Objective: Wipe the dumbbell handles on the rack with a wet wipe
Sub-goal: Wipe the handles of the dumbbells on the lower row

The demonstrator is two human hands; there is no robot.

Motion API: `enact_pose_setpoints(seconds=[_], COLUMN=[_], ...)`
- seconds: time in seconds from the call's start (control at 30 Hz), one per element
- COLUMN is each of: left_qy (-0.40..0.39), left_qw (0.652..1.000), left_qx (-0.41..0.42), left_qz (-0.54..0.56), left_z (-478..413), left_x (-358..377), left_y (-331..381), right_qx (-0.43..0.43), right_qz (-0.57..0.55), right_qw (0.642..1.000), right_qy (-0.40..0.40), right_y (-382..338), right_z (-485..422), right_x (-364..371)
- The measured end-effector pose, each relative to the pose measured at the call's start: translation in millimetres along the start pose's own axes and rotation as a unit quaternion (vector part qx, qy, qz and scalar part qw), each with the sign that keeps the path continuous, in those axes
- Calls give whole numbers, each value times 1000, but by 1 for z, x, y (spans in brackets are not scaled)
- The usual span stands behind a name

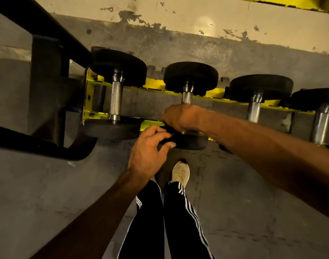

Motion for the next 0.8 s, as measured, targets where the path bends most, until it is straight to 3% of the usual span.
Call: enact_pose_setpoints(seconds=[0.17, 0.27, 0.33, 0.43, 0.53, 0.6, 0.8], left_qy=[0, 0, 2, -2, -6, -5, -14], left_qw=[1000, 1000, 1000, 1000, 1000, 1000, 999], left_qx=[5, 8, 5, 1, -1, 2, 1], left_qz=[21, 24, 24, 25, 26, 28, 31], left_z=[-2, -3, -3, -3, -3, -3, -5], left_x=[0, 0, -1, 0, 0, 0, 1], left_y=[-2, 0, 0, 0, -2, -2, -2], right_qx=[-5, 58, 145, 266, 329, 323, 241], right_qz=[-8, -118, -248, -441, -507, -548, -612], right_qw=[1000, 988, 952, 848, 785, 765, 753], right_qy=[20, 86, 107, 128, 134, 102, 0], right_y=[9, 33, 53, 75, 85, 85, 73], right_z=[25, 44, 57, 69, 63, 51, 27], right_x=[-8, 1, 17, 53, 80, 91, 100])
Point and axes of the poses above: each hand's wrist, its own z-axis away from the middle knuckle, its own x-axis out of the palm, y = z × x, the point moved 9 cm from there along -z, towards the middle knuckle, and after that the axes turned 5 degrees about z, right-handed, at the moved point
